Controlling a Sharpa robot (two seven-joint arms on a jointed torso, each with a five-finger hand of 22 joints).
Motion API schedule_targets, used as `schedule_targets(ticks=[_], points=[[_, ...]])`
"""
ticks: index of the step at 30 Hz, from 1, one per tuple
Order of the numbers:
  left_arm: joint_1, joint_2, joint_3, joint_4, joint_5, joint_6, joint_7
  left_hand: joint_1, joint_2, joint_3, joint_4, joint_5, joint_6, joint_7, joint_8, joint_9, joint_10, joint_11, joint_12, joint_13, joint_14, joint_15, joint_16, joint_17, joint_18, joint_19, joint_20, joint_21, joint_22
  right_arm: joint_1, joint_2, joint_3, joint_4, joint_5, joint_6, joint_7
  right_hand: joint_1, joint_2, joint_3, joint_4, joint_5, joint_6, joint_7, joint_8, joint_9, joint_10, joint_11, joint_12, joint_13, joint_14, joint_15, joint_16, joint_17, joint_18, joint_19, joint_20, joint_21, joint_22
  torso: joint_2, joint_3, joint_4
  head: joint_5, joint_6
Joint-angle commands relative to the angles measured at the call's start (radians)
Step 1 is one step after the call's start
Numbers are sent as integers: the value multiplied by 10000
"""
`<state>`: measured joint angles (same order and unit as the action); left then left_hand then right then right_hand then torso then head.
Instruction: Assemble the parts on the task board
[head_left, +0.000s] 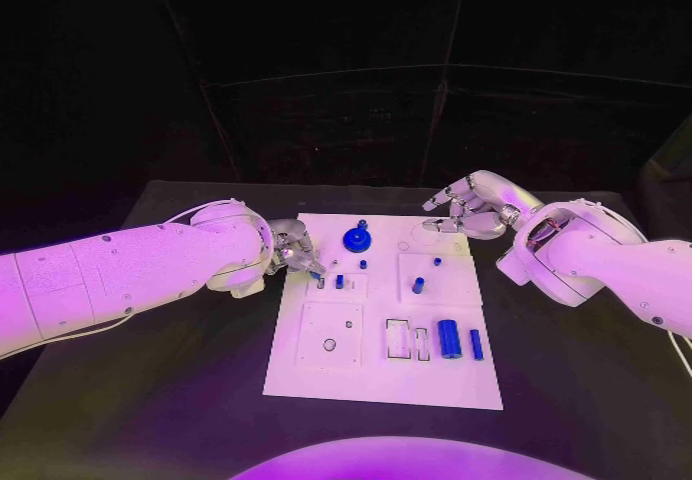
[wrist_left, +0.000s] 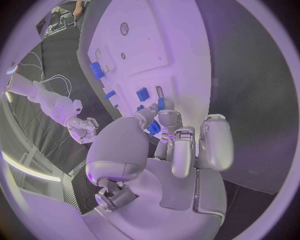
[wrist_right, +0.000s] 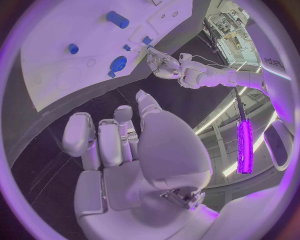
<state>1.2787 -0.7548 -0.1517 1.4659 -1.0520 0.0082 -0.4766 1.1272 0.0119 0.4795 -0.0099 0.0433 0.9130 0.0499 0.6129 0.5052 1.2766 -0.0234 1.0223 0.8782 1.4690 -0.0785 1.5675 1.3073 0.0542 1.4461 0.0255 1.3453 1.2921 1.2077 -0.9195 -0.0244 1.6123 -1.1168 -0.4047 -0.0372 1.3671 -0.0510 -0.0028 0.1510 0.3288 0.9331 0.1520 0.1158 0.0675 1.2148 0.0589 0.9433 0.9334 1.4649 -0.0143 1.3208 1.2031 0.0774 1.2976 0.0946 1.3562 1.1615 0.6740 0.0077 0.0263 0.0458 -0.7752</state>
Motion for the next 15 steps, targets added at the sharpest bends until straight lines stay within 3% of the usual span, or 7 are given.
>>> schedule_targets(ticks=[1, 15], points=[[-34, -30, 0, 146, -567, -355, -122, -7, 116, 769, -697, 47, 3, -38, 72, 21, 119, -35, 67, 25, 1018, -61, 33, 2635, 118, 51, -1, 39, 15, 18, 2, 5, 4, 38, 18, 40, 29, 45, -61, -6, 61, -51, -44, 50, 7, -68, -6, -45, -9, 284, -18, -50, -14, 132, -55, 11, -63, -13, 18, 3, -6, -17, -19], [-104, -18, -4, 300, -626, -150, -261, -65, 93, 834, -677, 46, 4, -45, 110, 40, 131, -42, 76, 26, 1018, -68, 33, 2635, 119, 53, -8, 36, 14, 18, 26, 5, -8, 38, 34, 45, 21, 43, -77, 8, 75, -54, -43, 54, 7, -73, -4, -51, -19, 284, -17, -57, -18, 134, -58, 11, -70, -22, 11, 16, -8, -34, -66]])
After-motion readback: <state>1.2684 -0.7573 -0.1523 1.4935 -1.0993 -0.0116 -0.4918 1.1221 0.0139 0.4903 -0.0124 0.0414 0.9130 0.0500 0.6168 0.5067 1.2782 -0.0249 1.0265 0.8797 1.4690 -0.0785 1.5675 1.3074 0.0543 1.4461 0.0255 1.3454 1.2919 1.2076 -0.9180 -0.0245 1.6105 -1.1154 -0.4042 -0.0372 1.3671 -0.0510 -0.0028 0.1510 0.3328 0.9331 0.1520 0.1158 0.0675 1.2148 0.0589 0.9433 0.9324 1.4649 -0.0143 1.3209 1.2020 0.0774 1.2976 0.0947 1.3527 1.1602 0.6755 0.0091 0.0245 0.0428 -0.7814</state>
